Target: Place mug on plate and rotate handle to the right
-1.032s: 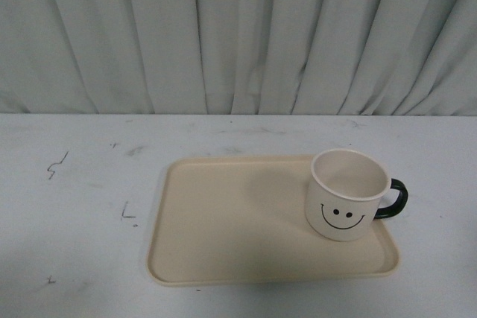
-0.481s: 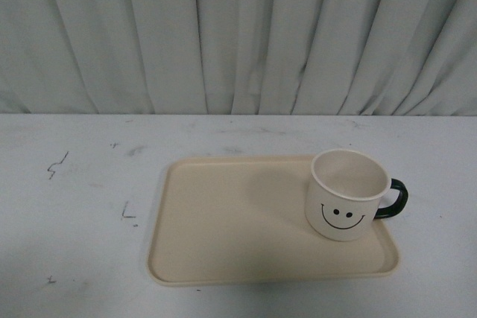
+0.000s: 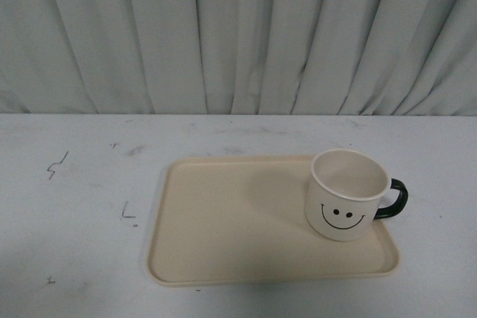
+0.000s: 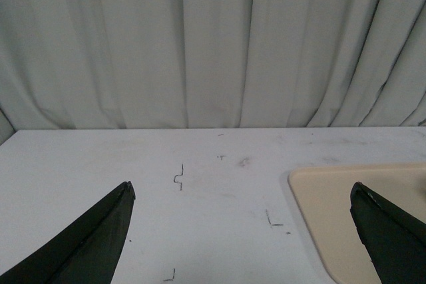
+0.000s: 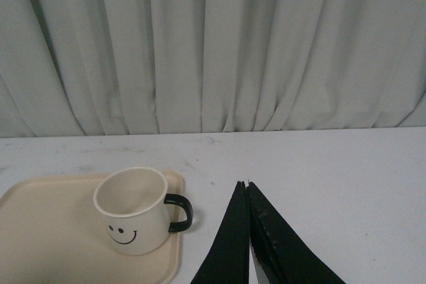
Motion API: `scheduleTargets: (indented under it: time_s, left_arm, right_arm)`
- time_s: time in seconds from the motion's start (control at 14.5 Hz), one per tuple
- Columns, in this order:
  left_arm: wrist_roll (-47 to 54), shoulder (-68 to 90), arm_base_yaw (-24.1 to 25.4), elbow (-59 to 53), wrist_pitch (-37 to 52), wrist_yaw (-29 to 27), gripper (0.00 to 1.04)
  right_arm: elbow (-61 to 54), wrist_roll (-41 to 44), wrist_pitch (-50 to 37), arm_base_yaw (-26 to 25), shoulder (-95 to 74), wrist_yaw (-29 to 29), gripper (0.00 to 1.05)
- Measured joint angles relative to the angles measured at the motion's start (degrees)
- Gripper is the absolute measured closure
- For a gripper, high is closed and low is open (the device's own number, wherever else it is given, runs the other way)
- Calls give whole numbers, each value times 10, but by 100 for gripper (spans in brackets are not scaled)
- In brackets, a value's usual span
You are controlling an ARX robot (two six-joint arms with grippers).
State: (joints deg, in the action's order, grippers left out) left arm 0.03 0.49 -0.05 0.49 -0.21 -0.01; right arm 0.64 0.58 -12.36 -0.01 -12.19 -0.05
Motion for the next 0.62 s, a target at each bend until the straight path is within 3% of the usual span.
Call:
scheduleTargets:
  time_s: [0.21,0.28,0.62]
  left_arm:
    - [0,0,0,0,0,0,7]
    - [0,0,0,0,0,0,7]
    - [0,0,0,0,0,0,7]
  right_arm:
    - [0,0,32,0,28,0,103]
    - [0,0,112,0,79,-1,103]
    - [0,-1,125,0,119,1,103]
